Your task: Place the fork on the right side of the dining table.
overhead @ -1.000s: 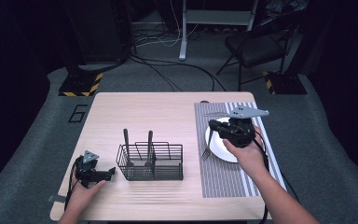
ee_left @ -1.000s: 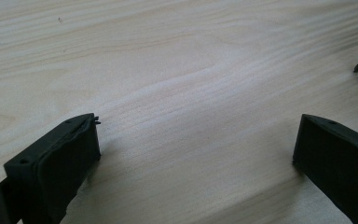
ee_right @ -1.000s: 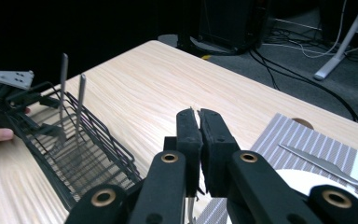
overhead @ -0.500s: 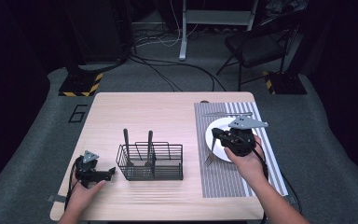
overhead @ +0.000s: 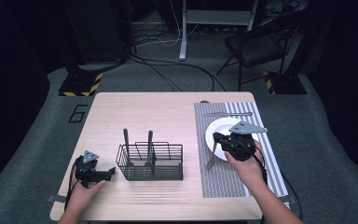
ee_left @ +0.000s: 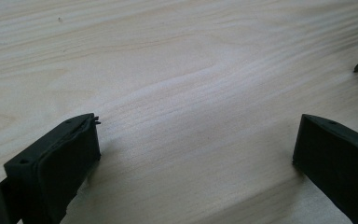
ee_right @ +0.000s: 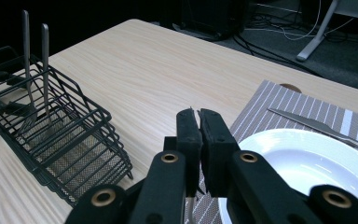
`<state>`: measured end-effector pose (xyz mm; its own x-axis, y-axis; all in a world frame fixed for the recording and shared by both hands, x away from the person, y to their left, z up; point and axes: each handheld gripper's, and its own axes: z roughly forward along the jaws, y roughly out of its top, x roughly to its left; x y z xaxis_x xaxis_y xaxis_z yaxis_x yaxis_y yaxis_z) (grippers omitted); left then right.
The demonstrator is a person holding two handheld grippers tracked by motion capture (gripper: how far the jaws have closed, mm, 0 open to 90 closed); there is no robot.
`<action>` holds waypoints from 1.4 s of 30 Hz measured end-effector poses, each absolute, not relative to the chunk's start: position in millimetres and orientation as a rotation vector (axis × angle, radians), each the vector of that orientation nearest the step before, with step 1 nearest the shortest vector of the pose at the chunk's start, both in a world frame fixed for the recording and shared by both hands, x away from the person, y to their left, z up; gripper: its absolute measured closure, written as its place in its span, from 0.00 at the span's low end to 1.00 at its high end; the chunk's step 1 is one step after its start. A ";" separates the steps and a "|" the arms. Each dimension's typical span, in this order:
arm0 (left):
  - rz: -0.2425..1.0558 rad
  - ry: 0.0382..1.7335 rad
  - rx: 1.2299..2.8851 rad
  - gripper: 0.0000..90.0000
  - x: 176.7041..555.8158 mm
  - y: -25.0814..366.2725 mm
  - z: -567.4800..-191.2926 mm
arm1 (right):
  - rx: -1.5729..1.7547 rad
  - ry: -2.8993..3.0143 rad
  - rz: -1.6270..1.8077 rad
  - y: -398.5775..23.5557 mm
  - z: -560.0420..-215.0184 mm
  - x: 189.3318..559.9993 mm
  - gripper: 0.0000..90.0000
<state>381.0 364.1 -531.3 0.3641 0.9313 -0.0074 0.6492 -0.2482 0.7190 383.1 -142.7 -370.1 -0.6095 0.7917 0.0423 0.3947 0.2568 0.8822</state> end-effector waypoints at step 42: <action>0.570 1.364 1.996 0.00 380.9 364.3 -531.1 | 1.528 1.850 1.489 -232.9 -415.7 368.2 0.94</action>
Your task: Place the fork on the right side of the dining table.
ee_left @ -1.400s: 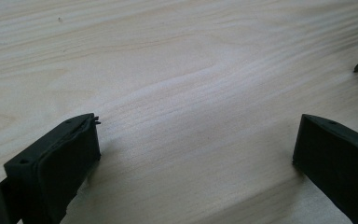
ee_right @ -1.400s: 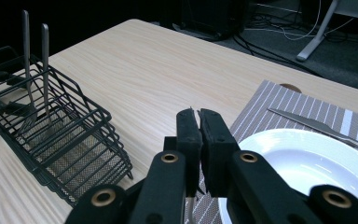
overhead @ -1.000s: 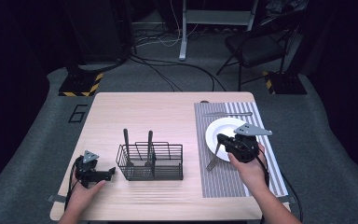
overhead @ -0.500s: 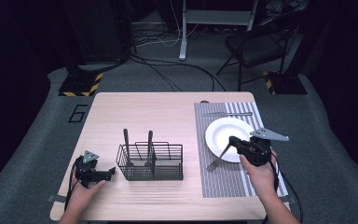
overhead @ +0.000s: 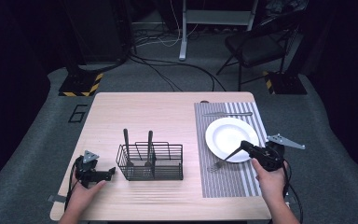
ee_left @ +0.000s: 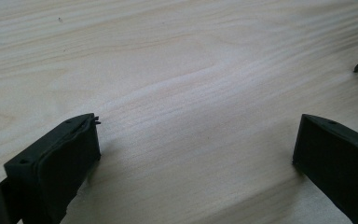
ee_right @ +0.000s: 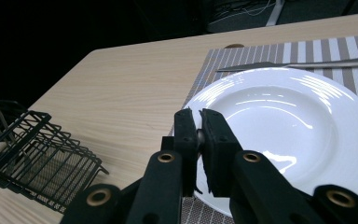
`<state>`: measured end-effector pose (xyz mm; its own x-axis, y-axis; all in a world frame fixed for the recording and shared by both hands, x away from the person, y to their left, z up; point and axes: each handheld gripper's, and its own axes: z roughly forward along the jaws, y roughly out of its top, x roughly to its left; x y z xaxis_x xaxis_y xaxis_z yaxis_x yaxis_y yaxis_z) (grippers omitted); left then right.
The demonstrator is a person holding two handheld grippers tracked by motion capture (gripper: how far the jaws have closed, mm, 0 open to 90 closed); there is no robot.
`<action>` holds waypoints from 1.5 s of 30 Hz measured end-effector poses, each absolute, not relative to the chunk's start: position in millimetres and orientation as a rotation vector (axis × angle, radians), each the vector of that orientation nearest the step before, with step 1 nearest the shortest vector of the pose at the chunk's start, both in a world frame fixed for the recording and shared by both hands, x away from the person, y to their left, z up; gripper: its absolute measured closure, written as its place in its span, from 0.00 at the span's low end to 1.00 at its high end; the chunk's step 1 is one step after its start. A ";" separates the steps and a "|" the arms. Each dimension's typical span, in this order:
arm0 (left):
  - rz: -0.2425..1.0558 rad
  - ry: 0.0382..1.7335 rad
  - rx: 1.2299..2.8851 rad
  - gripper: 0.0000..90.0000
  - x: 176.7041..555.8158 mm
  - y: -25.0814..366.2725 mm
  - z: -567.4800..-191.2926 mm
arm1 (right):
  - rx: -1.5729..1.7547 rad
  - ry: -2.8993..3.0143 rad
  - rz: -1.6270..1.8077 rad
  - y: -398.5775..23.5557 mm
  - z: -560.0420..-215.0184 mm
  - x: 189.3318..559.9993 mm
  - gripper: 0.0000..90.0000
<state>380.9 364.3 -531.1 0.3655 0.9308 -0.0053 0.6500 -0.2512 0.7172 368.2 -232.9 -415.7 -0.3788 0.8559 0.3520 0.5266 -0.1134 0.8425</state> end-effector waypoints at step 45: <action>0.571 1.365 1.995 0.00 380.8 364.2 -531.1 | 2.032 1.471 1.617 -284.5 -483.8 354.0 0.90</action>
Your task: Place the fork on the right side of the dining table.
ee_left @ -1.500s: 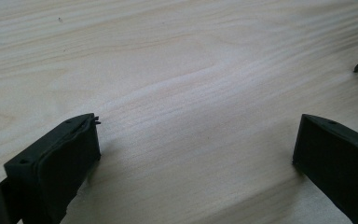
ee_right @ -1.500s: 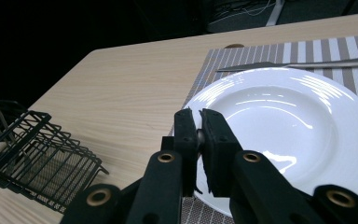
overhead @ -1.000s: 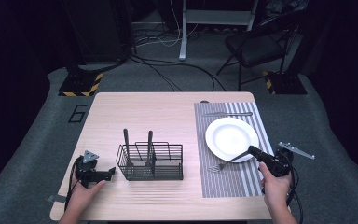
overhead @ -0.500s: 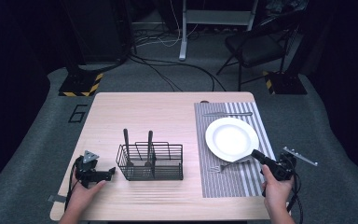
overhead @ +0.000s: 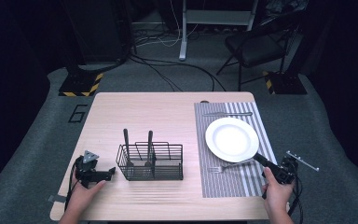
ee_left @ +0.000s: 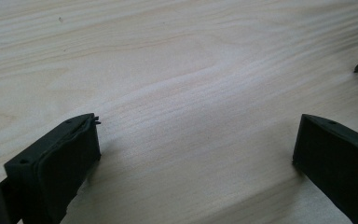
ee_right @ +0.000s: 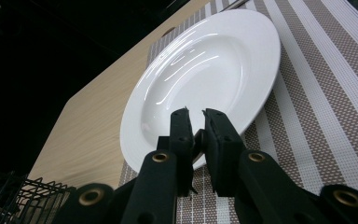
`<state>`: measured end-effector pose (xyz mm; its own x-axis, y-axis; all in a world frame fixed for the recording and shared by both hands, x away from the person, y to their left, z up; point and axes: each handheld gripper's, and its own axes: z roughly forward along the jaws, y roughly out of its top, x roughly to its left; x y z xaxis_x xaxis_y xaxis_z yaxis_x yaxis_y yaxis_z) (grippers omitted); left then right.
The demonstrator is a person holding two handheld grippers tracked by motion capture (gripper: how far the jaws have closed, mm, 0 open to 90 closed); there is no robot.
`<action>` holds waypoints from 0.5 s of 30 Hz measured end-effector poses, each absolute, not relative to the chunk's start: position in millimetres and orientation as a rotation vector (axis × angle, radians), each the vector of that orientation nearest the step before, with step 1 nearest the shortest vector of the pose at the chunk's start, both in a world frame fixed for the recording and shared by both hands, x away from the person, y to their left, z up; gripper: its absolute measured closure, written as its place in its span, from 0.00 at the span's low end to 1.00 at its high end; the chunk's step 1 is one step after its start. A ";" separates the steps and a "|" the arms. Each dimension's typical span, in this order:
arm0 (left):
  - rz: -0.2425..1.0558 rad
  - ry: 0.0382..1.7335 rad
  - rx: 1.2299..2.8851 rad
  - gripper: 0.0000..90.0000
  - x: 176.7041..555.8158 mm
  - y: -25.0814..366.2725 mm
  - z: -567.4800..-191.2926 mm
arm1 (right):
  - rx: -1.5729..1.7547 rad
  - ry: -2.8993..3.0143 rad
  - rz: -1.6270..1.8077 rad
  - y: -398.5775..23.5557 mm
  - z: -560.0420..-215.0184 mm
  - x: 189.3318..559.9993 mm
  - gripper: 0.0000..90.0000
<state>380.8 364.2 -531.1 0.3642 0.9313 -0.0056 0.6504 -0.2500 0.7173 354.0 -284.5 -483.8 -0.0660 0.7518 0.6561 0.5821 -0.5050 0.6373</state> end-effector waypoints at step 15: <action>0.571 1.366 1.993 0.00 380.8 364.0 -531.2 | 2.214 1.372 1.592 -298.5 -508.8 356.4 0.87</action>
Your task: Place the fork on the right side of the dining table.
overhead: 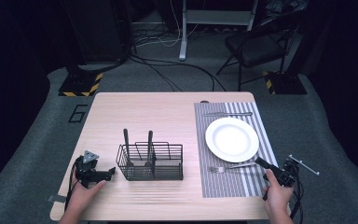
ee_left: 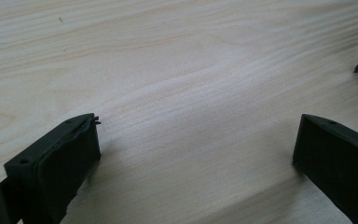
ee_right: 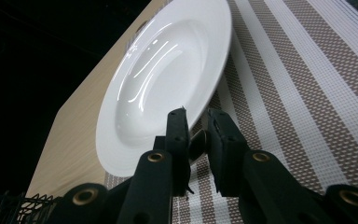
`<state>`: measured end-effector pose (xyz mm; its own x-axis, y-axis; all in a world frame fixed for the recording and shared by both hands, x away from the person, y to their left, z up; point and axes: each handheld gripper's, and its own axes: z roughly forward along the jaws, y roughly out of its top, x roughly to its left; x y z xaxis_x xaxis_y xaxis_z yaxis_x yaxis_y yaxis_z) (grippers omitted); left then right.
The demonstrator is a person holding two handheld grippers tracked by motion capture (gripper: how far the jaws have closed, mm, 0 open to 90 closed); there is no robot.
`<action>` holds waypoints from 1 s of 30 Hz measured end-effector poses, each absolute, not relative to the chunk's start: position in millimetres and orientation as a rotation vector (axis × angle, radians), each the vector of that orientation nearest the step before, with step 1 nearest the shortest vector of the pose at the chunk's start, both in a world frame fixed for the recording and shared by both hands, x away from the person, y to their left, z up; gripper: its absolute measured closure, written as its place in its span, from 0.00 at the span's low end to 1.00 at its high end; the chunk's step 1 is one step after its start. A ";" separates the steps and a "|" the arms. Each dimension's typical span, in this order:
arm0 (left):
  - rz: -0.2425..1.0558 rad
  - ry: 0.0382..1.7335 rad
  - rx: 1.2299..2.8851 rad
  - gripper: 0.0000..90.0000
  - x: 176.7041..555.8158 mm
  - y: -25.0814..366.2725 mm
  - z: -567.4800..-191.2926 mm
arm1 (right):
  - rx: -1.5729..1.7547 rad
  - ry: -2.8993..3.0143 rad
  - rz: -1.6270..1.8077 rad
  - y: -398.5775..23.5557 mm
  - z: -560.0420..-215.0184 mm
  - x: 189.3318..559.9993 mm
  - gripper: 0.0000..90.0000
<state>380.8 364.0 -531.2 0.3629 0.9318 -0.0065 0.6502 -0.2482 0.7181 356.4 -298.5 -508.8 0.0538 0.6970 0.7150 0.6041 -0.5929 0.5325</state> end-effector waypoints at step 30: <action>0.571 1.365 1.995 0.00 380.8 364.2 -531.1 | 2.331 1.305 1.572 -307.3 -527.5 359.6 0.84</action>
